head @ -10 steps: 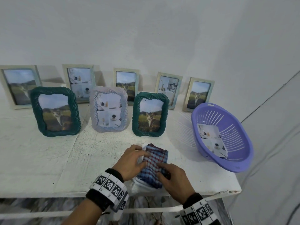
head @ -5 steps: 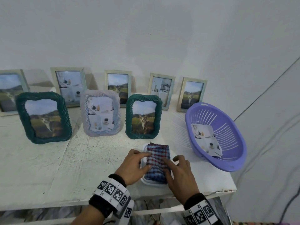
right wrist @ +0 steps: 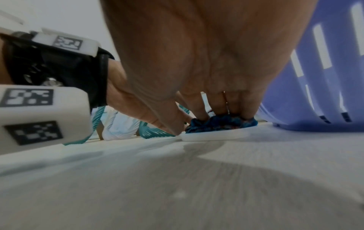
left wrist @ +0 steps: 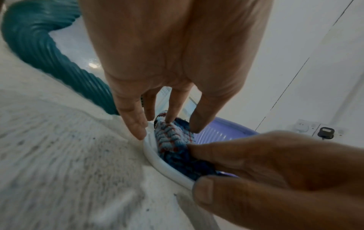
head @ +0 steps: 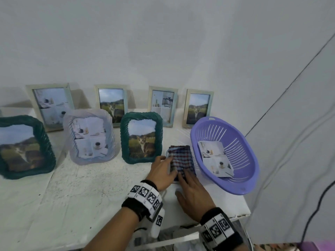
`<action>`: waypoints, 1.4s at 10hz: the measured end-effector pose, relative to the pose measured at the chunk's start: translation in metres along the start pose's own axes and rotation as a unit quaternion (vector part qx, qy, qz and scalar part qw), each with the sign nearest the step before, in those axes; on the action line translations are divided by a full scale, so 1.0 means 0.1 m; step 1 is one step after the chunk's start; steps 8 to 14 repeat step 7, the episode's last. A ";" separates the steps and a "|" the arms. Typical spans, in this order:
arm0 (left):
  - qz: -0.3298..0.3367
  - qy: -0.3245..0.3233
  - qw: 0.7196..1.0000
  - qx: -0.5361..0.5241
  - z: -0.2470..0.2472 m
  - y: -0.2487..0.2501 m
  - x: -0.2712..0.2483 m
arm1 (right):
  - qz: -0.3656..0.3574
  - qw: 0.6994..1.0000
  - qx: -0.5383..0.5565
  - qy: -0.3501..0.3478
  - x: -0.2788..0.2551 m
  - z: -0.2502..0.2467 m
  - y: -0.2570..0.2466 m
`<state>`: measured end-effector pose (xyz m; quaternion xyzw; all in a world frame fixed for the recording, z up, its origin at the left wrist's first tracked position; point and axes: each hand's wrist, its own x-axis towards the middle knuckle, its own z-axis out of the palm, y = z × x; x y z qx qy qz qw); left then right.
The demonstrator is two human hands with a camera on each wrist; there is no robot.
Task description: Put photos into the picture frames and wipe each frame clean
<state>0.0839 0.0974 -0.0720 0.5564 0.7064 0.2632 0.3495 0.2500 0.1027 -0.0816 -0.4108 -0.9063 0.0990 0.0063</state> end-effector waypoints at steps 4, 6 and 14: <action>0.014 0.012 1.000 -0.018 -0.01 0.15 0.19 | 0.027 0.999 0.003 -0.047 0.47 -0.02 0.20; 0.036 0.006 0.999 -0.030 -0.02 0.16 0.08 | 0.024 0.999 0.027 -0.019 0.42 -0.05 0.12; 0.046 0.020 0.998 -0.048 -0.09 0.08 -0.05 | 0.031 0.997 0.066 -0.024 0.29 -0.19 0.01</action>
